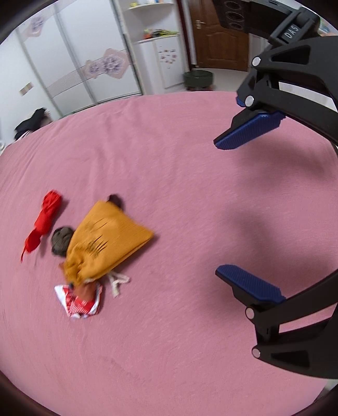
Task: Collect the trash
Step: 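Move both tools back toward the mustard pouch on the bed, then grasp the mustard pouch with left tool while right tool grasps the dark brown sock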
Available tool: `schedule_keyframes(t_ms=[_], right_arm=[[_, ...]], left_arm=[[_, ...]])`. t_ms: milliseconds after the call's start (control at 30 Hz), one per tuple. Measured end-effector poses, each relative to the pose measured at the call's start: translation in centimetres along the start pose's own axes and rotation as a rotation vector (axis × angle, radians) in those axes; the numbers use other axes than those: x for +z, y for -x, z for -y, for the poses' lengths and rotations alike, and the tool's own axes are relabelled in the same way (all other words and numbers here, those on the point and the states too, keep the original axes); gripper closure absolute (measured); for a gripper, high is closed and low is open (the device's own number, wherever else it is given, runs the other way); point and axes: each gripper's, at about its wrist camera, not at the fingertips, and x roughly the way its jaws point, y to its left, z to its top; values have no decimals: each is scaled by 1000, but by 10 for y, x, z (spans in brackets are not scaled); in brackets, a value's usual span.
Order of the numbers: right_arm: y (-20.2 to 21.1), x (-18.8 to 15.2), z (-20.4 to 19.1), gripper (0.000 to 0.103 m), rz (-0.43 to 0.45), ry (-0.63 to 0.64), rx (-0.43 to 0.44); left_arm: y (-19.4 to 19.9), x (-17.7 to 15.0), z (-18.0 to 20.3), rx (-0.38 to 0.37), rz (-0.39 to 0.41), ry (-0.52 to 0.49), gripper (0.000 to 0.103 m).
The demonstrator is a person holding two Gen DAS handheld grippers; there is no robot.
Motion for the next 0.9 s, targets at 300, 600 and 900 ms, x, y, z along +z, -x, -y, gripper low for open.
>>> schedule_keyframes(t_ms=[300, 600, 900], right_arm=[[-52, 46, -24, 53, -65, 71, 30], [-103, 79, -13, 52, -121, 47, 25], [-131, 97, 5, 51, -153, 15, 6]], left_arm=[[-19, 58, -34, 34, 53, 128, 13], [-69, 94, -45, 56, 12, 194, 13], [-106, 118, -47, 80, -55, 203, 49]])
